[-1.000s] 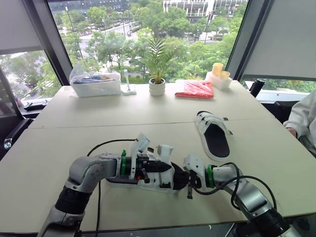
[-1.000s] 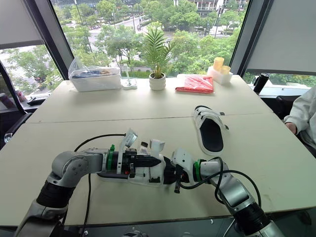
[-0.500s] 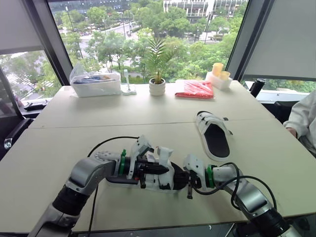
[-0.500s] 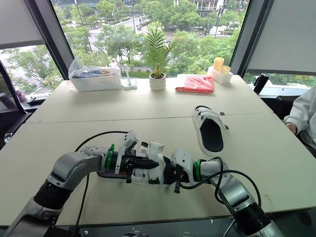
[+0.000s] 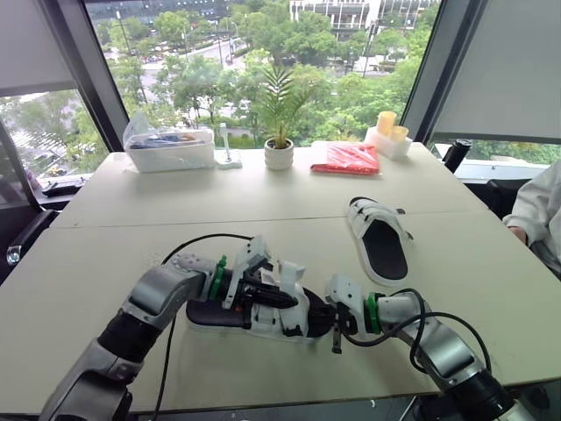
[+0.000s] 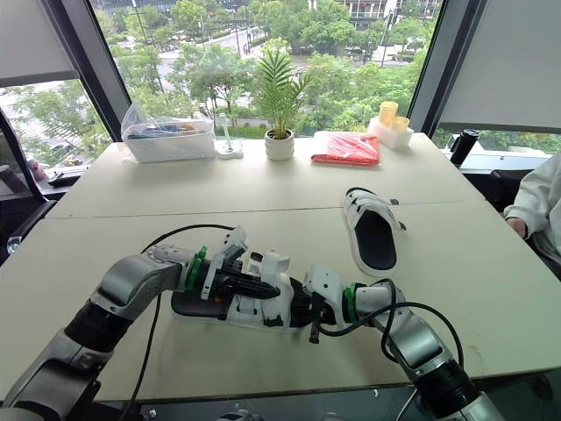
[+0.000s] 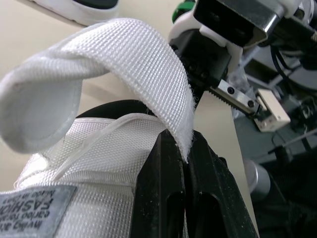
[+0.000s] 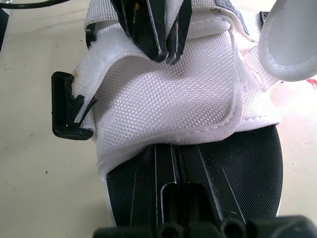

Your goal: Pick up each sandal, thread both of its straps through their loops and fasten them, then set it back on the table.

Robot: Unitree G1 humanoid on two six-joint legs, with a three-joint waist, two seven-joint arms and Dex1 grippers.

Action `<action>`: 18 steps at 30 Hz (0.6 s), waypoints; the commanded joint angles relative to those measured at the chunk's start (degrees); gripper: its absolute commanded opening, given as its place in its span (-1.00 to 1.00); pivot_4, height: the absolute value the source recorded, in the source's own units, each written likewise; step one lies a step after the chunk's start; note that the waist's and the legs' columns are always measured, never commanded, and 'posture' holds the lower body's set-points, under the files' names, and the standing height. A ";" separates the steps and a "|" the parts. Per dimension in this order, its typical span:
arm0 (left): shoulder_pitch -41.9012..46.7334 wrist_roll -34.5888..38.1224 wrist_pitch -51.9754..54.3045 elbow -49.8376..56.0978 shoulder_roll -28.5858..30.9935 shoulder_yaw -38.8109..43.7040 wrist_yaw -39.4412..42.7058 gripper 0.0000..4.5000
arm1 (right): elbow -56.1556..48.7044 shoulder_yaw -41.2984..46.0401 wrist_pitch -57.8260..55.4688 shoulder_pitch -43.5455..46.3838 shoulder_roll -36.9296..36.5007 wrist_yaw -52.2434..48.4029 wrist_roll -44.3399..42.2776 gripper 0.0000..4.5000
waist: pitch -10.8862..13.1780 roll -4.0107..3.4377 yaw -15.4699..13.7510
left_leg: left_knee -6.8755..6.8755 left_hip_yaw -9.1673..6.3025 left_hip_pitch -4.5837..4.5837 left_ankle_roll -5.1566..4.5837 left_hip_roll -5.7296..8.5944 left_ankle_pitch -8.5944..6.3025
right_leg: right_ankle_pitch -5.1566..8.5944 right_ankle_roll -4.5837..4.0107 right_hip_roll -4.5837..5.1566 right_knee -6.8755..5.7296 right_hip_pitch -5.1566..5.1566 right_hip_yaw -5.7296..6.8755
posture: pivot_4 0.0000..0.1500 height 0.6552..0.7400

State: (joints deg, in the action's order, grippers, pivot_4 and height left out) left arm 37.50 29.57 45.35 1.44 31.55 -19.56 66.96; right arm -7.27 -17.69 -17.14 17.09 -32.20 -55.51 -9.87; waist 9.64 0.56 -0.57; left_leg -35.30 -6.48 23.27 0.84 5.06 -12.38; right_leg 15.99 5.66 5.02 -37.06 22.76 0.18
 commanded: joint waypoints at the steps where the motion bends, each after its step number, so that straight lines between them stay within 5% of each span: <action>1: 2.18 -2.25 -2.02 -1.38 -0.02 -2.07 3.13 -0.97 | 1.88 -1.33 -1.45 -1.02 -0.57 0.15 2.01 -1.00 | 0.00 0.00 -0.01 | 0.00 0.00 0.00 0.00 0.00 0.00 | 0.00 0.00 0.00 0.00 0.00 0.00 | 1.00 1.00; 18: 4.22 -9.62 -8.65 -2.45 -5.71 -6.05 6.76 -0.97 | 1.77 -1.27 -1.55 -1.20 -0.18 0.75 2.14 -1.00 | -0.01 0.02 -0.20 | -0.09 -0.02 -0.01 -0.01 0.01 0.01 | 0.00 0.01 0.00 0.00 -0.08 0.01 | 1.00 1.00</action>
State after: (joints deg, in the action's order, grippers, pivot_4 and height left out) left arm 42.10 19.53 36.88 -3.96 27.09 -23.57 72.98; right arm -7.19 -17.50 -17.16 16.76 -32.41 -55.46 -9.79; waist 9.62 0.58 -0.76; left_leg -35.39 -6.51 23.26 0.83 5.08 -12.37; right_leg 15.98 5.67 5.01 -37.06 22.68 0.18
